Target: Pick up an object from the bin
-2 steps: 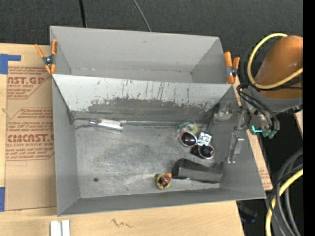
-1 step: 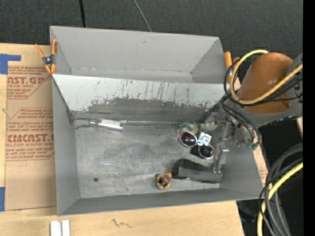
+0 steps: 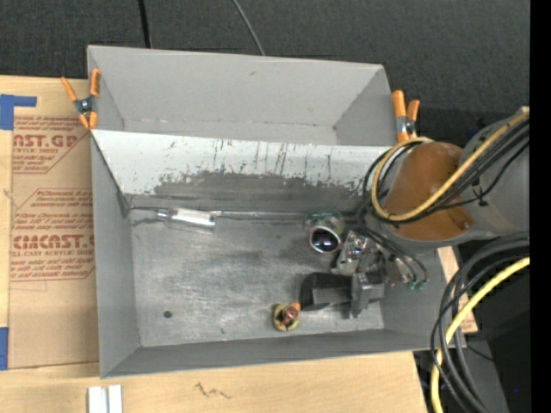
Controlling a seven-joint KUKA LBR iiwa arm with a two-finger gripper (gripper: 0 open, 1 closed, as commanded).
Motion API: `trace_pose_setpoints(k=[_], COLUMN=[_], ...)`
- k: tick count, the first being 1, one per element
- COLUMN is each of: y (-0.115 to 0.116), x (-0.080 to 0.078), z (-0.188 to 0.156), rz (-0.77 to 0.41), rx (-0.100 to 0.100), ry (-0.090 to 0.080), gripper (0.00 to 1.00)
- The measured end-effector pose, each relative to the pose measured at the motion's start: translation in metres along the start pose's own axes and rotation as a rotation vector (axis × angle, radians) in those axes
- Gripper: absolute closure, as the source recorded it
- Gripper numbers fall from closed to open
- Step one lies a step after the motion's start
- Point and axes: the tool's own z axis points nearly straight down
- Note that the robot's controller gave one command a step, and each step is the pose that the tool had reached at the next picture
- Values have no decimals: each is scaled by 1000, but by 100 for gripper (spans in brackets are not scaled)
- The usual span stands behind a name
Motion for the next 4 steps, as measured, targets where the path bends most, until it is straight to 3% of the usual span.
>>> trace_pose_setpoints(k=[1,2,3,4], y=[0,-18,-18,-30], x=[0,-14,-14,-8], z=[0,-105,-105,-140], rz=[0,5,5,29], rx=[0,-2,-2,-2], ry=[0,7,7,7], gripper=[100,100,100,100])
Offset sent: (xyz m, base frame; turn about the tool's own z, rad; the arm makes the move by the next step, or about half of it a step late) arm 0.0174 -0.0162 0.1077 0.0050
